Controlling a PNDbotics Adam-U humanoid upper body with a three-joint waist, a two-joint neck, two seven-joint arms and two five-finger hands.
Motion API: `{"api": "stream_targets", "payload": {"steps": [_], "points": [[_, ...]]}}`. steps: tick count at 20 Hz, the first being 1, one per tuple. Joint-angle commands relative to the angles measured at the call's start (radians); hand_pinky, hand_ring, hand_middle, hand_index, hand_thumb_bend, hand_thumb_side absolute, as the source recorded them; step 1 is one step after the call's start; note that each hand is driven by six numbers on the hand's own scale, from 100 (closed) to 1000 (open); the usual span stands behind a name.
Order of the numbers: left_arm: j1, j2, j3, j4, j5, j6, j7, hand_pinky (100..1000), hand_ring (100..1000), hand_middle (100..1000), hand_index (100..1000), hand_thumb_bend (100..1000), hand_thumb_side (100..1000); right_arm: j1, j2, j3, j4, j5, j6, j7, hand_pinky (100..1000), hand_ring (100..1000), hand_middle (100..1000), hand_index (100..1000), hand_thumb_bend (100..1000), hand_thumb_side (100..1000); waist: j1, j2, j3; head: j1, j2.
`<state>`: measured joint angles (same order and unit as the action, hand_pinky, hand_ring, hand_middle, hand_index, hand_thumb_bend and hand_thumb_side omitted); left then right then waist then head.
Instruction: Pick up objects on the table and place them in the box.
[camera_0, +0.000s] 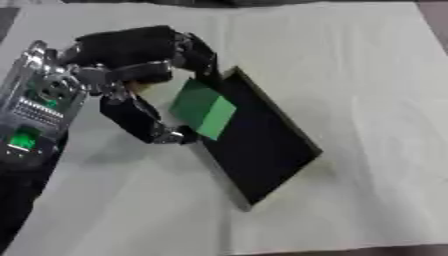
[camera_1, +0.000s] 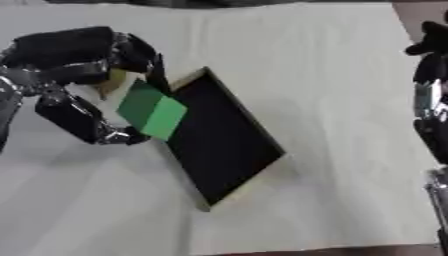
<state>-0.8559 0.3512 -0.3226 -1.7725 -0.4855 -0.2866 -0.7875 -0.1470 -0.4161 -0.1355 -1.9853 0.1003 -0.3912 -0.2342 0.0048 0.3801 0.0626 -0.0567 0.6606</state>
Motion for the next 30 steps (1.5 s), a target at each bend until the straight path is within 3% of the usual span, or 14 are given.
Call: {"api": "stream_targets", "payload": {"steps": [1, 8, 12, 20, 24, 30], "points": [[-0.002, -0.023, -0.001, -0.018, -0.032, -0.005, -0.015, 692, 575, 451, 630, 100, 100, -0.011, -0.011, -0.013, -0.015, 0.009, -0.001, -0.007, 902, 880, 569, 905, 100, 598, -0.001, -0.012, 0.003, -0.003, -0.024], [-0.005, -0.112, -0.04, 0.031, -0.121, -0.036, -0.052, 686, 575, 451, 630, 100, 100, -0.015, -0.009, -0.014, -0.015, 0.011, 0.004, -0.012, 903, 881, 567, 905, 100, 601, 0.003, -0.003, 0.017, -0.014, -0.018], [-0.025, -0.156, -0.053, 0.077, -0.187, -0.045, -0.043, 688, 579, 452, 640, 100, 162, -0.011, -0.011, -0.015, -0.015, 0.012, 0.01, -0.012, 903, 882, 566, 905, 100, 602, 0.014, -0.007, 0.028, -0.033, -0.002], [-0.043, -0.221, -0.06, 0.131, -0.319, 0.012, 0.046, 691, 582, 449, 663, 143, 235, -0.004, -0.018, -0.019, -0.015, 0.016, 0.022, -0.016, 904, 883, 565, 905, 100, 606, 0.036, -0.016, 0.05, -0.061, 0.021], [-0.039, -0.231, -0.068, 0.153, -0.345, -0.009, 0.025, 720, 631, 503, 717, 216, 260, -0.004, -0.016, -0.021, -0.015, 0.014, 0.023, -0.017, 904, 883, 564, 905, 100, 606, 0.037, -0.018, 0.044, -0.06, 0.022], [-0.028, -0.246, -0.064, 0.189, -0.367, -0.038, -0.026, 830, 784, 672, 847, 340, 317, -0.005, -0.008, -0.02, -0.015, 0.01, 0.026, -0.016, 905, 884, 563, 905, 100, 608, 0.038, -0.019, 0.035, -0.054, 0.023]]}}
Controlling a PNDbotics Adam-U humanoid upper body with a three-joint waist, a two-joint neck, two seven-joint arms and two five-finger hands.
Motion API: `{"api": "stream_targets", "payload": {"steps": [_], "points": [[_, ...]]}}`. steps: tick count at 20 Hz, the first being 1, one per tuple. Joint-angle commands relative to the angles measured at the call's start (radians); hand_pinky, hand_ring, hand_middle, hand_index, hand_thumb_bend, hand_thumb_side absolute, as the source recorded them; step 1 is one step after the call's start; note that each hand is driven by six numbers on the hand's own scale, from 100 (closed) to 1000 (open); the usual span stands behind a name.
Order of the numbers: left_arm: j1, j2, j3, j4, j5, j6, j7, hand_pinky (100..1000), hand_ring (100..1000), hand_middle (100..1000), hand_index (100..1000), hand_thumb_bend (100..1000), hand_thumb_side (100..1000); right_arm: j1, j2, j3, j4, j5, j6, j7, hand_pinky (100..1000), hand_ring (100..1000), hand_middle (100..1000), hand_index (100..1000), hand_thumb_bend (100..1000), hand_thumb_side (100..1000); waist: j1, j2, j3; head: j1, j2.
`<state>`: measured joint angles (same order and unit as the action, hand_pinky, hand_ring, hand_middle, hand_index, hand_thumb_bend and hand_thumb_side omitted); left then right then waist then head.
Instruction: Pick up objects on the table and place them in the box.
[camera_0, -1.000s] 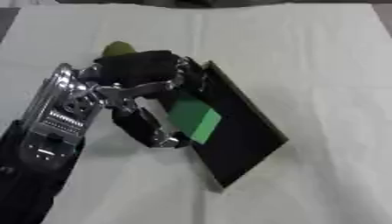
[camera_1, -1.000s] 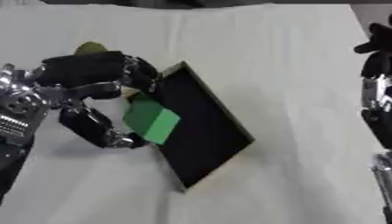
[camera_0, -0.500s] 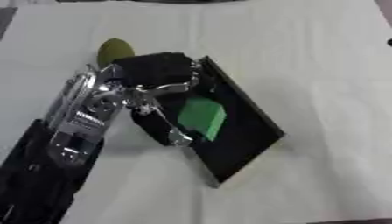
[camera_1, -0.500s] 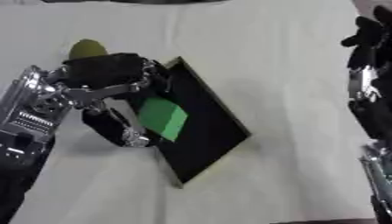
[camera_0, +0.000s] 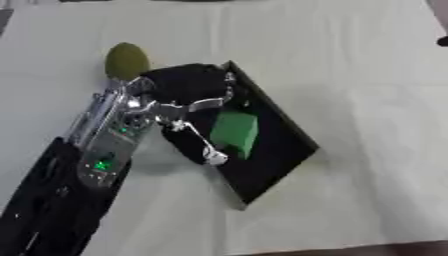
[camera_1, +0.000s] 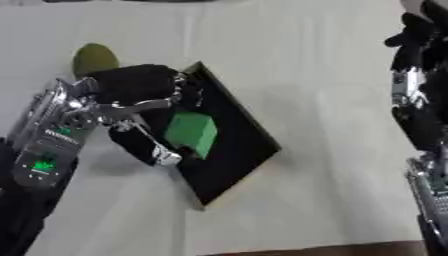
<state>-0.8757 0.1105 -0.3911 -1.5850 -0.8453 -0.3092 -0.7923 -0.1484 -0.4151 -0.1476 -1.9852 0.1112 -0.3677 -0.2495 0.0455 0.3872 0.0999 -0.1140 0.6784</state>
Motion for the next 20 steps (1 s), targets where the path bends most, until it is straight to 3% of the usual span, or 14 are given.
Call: {"api": "stream_targets", "payload": {"steps": [1, 5, 7, 13, 18, 19, 20], "points": [[-0.006, -0.007, 0.007, 0.005, -0.01, -0.017, -0.024, 841, 798, 695, 862, 355, 320, -0.004, -0.008, -0.008, -0.015, -0.002, 0.003, 0.0, 905, 884, 563, 905, 100, 608, -0.003, -0.026, -0.003, 0.004, 0.005], [0.006, -0.006, 0.017, 0.009, -0.03, -0.02, -0.033, 911, 873, 785, 918, 499, 329, -0.002, -0.004, -0.009, -0.015, -0.003, 0.005, 0.0, 905, 884, 562, 905, 100, 608, -0.005, -0.026, -0.007, 0.003, 0.006], [0.011, -0.004, 0.023, 0.004, -0.038, -0.025, -0.03, 924, 887, 799, 924, 526, 320, -0.001, -0.002, -0.009, -0.015, -0.003, 0.005, 0.0, 906, 884, 561, 905, 100, 608, -0.006, -0.027, -0.007, 0.004, 0.006], [0.02, 0.012, 0.046, -0.027, -0.017, -0.02, -0.004, 917, 883, 793, 921, 510, 328, 0.0, 0.0, -0.01, -0.015, -0.004, 0.006, 0.001, 906, 885, 561, 905, 100, 608, -0.01, -0.029, -0.006, 0.004, 0.007], [0.017, 0.052, 0.097, -0.117, 0.019, 0.026, 0.043, 899, 865, 770, 901, 456, 295, 0.003, 0.001, -0.011, -0.015, -0.003, 0.006, 0.0, 906, 884, 561, 905, 100, 608, -0.012, -0.03, -0.005, 0.006, 0.012], [0.014, 0.07, 0.111, -0.136, 0.027, 0.039, 0.053, 896, 863, 770, 900, 380, 266, 0.003, 0.0, -0.012, -0.015, -0.002, 0.005, -0.001, 906, 884, 561, 905, 100, 611, -0.012, -0.031, -0.004, 0.006, 0.013], [0.011, 0.093, 0.13, -0.152, 0.032, 0.054, 0.066, 895, 862, 769, 900, 454, 291, 0.004, -0.001, -0.012, -0.015, -0.002, 0.005, -0.002, 906, 884, 561, 905, 100, 608, -0.012, -0.031, -0.003, 0.005, 0.014]]}}
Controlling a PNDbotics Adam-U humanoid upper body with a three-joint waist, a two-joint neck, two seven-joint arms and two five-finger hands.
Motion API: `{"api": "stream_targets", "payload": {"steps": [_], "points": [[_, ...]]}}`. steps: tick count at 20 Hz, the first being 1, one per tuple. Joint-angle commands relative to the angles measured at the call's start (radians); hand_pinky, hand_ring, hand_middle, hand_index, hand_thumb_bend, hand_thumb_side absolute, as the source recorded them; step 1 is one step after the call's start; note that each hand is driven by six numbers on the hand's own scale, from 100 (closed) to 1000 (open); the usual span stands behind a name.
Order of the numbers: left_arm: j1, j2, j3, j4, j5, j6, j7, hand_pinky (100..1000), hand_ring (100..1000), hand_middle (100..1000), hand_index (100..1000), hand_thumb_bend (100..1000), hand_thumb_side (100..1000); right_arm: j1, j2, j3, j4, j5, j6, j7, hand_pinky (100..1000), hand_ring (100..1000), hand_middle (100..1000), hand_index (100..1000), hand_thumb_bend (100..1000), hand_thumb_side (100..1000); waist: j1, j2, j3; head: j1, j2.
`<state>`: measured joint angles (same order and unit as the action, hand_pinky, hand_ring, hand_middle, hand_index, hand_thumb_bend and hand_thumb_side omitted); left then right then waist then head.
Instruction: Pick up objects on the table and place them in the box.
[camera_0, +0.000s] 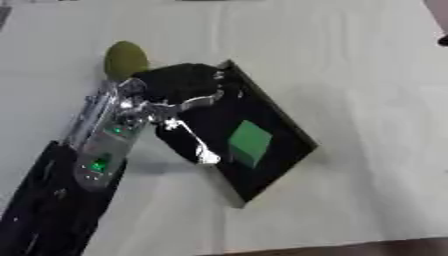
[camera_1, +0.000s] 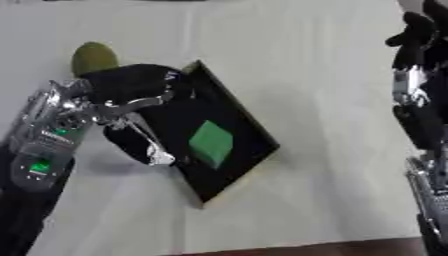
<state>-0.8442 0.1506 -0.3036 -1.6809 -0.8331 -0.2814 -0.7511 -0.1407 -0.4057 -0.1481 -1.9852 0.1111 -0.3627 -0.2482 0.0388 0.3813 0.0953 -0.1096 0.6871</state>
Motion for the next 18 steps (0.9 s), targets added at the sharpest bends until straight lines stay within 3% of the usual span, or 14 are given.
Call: {"api": "stream_targets", "payload": {"steps": [1, 6, 7, 8, 18], "points": [[-0.022, 0.075, 0.059, -0.065, 0.024, 0.041, 0.035, 894, 861, 769, 899, 456, 290, -0.003, -0.011, -0.012, -0.015, -0.001, 0.0, -0.004, 906, 884, 561, 905, 100, 608, -0.005, -0.026, 0.002, -0.001, 0.007], [-0.024, 0.179, 0.143, -0.026, 0.011, 0.111, 0.085, 890, 860, 773, 899, 473, 296, -0.001, -0.013, -0.014, -0.015, 0.0, -0.002, -0.007, 905, 883, 562, 904, 100, 606, -0.006, -0.03, 0.001, -0.006, 0.013], [-0.027, 0.192, 0.16, -0.002, 0.003, 0.123, 0.093, 891, 861, 776, 900, 376, 210, -0.001, -0.014, -0.014, -0.015, 0.0, -0.003, -0.008, 905, 883, 562, 904, 100, 622, -0.008, -0.031, 0.0, -0.006, 0.015], [-0.033, 0.201, 0.175, 0.027, -0.008, 0.133, 0.101, 891, 861, 778, 901, 481, 299, 0.0, -0.016, -0.014, -0.015, 0.0, -0.005, -0.009, 905, 883, 563, 903, 100, 605, -0.01, -0.033, -0.001, -0.003, 0.016], [-0.073, 0.224, 0.253, 0.25, -0.121, 0.136, 0.183, 894, 869, 802, 907, 513, 293, 0.0, -0.012, -0.013, -0.015, 0.002, -0.013, -0.011, 905, 883, 561, 903, 100, 602, -0.027, -0.027, -0.014, 0.017, 0.011]]}}
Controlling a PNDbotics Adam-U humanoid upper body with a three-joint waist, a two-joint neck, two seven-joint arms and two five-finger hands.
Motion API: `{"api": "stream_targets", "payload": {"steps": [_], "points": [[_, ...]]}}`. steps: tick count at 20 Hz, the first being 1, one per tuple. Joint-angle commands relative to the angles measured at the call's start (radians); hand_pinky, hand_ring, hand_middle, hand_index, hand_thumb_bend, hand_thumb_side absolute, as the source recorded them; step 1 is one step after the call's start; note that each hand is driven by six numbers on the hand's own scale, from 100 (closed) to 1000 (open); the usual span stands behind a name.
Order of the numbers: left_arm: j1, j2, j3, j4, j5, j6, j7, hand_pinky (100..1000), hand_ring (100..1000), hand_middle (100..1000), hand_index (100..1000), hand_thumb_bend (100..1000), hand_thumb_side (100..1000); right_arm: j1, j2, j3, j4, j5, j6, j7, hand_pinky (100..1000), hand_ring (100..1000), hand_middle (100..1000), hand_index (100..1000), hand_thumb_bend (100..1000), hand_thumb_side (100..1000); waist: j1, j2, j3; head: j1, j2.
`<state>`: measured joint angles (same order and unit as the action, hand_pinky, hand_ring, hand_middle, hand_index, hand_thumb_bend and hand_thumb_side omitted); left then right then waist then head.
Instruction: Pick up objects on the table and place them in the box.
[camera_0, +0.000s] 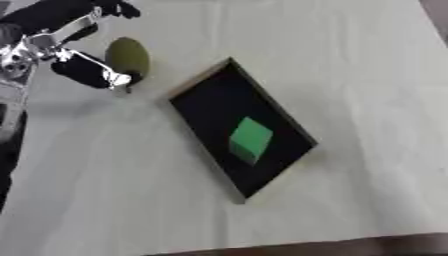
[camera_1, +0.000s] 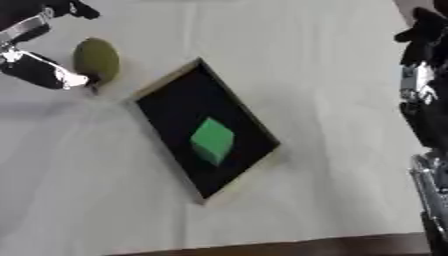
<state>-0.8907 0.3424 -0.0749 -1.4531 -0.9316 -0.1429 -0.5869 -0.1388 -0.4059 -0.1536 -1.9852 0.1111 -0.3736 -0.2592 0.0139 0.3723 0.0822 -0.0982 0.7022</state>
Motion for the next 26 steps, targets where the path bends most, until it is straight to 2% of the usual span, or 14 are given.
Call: {"api": "stream_targets", "payload": {"steps": [1, 11, 15, 19, 23, 26], "points": [[-0.031, 0.033, 0.029, 0.035, -0.032, -0.004, 0.025, 894, 869, 802, 907, 515, 292, -0.002, -0.011, -0.007, -0.015, 0.001, -0.003, 0.0, 905, 883, 561, 903, 100, 602, -0.004, -0.017, -0.002, 0.007, -0.004], [-0.067, 0.004, 0.07, 0.236, -0.048, -0.068, 0.095, 899, 874, 840, 936, 526, 306, -0.002, -0.002, -0.004, -0.015, -0.001, 0.0, 0.007, 905, 884, 559, 904, 100, 603, -0.011, -0.014, -0.01, 0.017, -0.007], [-0.081, -0.02, 0.085, 0.304, -0.076, -0.07, 0.135, 895, 869, 832, 942, 528, 318, -0.003, 0.003, -0.002, -0.015, -0.004, 0.003, 0.01, 906, 885, 558, 905, 100, 603, -0.013, -0.011, -0.013, 0.019, -0.01], [-0.093, -0.04, 0.093, 0.348, -0.085, -0.063, 0.159, 879, 849, 792, 925, 506, 322, -0.003, 0.008, -0.001, -0.015, -0.004, 0.004, 0.013, 906, 886, 558, 905, 100, 602, -0.015, -0.007, -0.018, 0.023, -0.012], [-0.103, -0.05, 0.094, 0.368, -0.103, -0.05, 0.176, 836, 795, 709, 878, 453, 299, -0.004, 0.011, 0.0, -0.015, -0.006, 0.006, 0.014, 907, 887, 557, 906, 100, 603, -0.015, -0.004, -0.019, 0.024, -0.013], [-0.11, -0.056, 0.095, 0.373, -0.131, -0.025, 0.209, 793, 747, 639, 841, 391, 200, -0.005, 0.014, 0.001, -0.015, -0.008, 0.008, 0.016, 908, 887, 557, 906, 100, 604, -0.015, -0.002, -0.02, 0.026, -0.014]]}}
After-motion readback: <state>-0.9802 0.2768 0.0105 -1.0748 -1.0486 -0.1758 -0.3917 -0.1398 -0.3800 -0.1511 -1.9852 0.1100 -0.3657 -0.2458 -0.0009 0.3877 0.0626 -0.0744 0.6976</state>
